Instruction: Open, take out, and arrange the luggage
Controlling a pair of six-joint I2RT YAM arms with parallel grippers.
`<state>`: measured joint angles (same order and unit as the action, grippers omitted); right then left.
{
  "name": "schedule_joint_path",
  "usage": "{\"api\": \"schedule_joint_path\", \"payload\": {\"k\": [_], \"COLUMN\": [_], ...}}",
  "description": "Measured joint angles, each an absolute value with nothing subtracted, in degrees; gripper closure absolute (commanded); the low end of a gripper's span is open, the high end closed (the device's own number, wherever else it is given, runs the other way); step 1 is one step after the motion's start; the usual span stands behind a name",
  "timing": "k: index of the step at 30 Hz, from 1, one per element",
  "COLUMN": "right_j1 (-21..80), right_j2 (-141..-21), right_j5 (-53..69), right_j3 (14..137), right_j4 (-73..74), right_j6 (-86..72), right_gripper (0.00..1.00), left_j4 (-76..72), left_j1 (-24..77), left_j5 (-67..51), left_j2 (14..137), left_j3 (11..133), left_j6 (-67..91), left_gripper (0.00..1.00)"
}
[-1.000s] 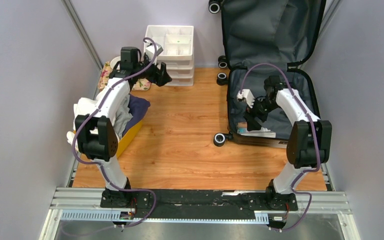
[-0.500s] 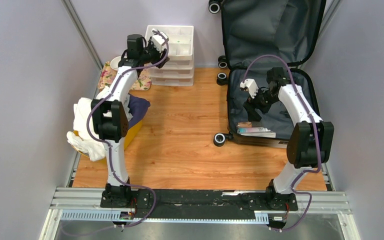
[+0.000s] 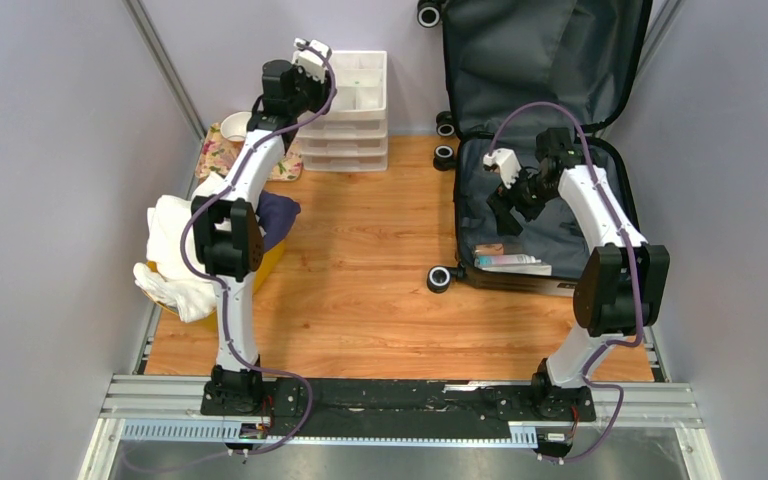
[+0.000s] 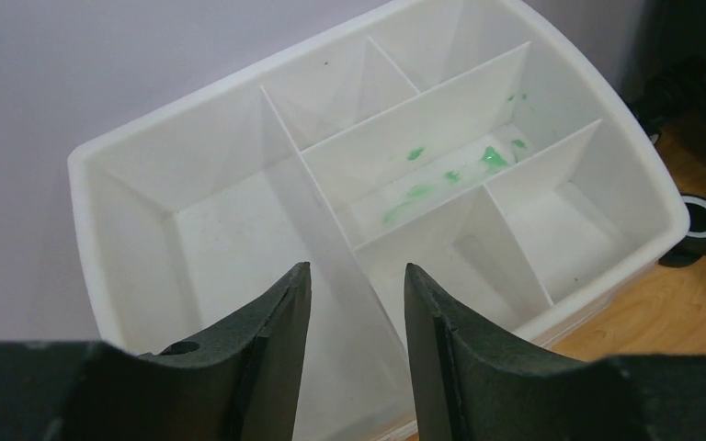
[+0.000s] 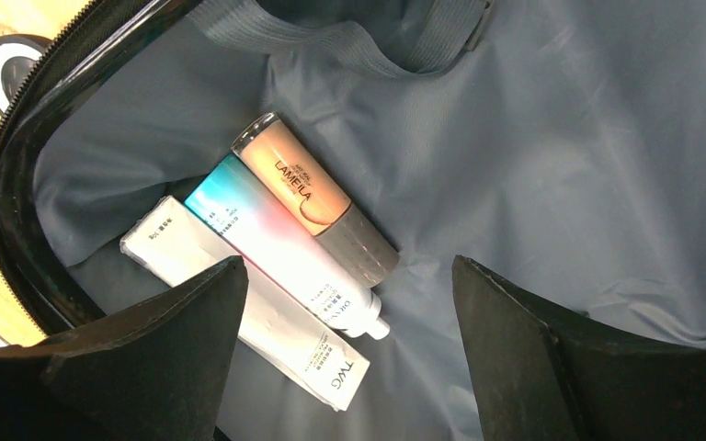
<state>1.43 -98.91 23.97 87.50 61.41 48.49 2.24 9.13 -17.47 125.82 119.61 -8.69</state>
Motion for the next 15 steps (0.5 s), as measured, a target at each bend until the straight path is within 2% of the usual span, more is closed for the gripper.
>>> {"api": "schedule_joint_path", "payload": {"k": [11, 14, 15], "right_j1": [1.43, 1.43, 1.43], "right_j2": [-98.91, -98.91, -98.91], "right_j5": [22.55, 22.35, 22.24], "right_j3": [88.33, 88.58, 88.66], "right_j4": [61.45, 61.45, 61.45], "right_j6": [47.48, 47.05, 46.83], "right_gripper": [0.14, 0.14, 0.14], "left_j4": [2.37, 2.31, 2.31], "left_j1": [9.54, 9.8, 9.93], "left_j5": [-14.83, -14.5, -14.5], "left_j2": [127.83, 128.46, 128.53], "left_j3": [119.63, 119.63, 119.68], "left_j6": [-8.01, -7.77, -7.62], "left_gripper": [0.49, 0.6, 0.71]}}
